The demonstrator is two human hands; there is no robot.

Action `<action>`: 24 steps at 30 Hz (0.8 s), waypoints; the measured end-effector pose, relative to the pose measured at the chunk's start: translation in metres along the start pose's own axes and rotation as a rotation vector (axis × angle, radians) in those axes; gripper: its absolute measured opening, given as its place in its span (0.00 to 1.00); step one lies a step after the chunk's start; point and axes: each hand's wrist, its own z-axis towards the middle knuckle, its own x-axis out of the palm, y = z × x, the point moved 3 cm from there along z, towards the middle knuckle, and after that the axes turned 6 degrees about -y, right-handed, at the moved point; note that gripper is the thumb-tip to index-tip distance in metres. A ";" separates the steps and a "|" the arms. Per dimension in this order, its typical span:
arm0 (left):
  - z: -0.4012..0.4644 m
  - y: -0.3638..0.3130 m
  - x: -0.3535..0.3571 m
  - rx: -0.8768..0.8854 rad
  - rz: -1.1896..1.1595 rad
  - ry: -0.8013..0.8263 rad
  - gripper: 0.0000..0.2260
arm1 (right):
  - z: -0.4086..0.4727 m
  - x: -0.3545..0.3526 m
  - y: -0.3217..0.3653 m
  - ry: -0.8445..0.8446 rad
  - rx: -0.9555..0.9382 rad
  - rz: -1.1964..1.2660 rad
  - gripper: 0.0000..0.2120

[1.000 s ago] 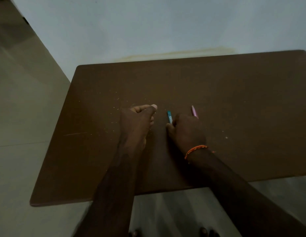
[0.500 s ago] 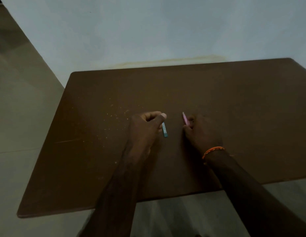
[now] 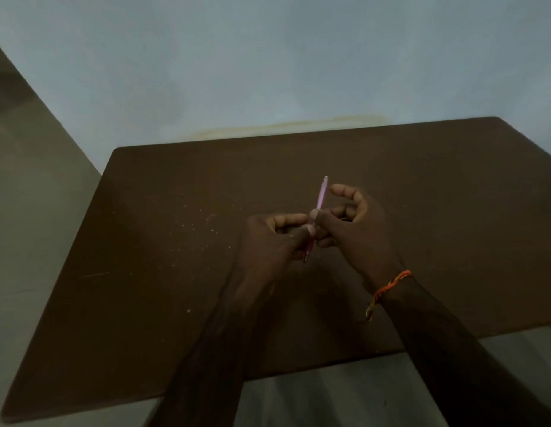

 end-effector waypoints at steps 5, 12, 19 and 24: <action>-0.005 -0.004 0.009 0.044 -0.005 0.078 0.07 | -0.001 -0.011 0.006 -0.003 0.072 0.048 0.15; -0.011 0.004 0.026 -0.049 -0.085 0.264 0.08 | -0.006 -0.010 0.014 0.132 0.382 0.597 0.25; -0.014 0.009 0.035 -0.095 -0.124 0.226 0.03 | -0.008 -0.011 0.013 -0.040 0.425 0.841 0.24; -0.016 0.013 0.036 -0.194 -0.174 0.356 0.04 | 0.005 -0.031 0.018 -0.067 0.374 0.930 0.22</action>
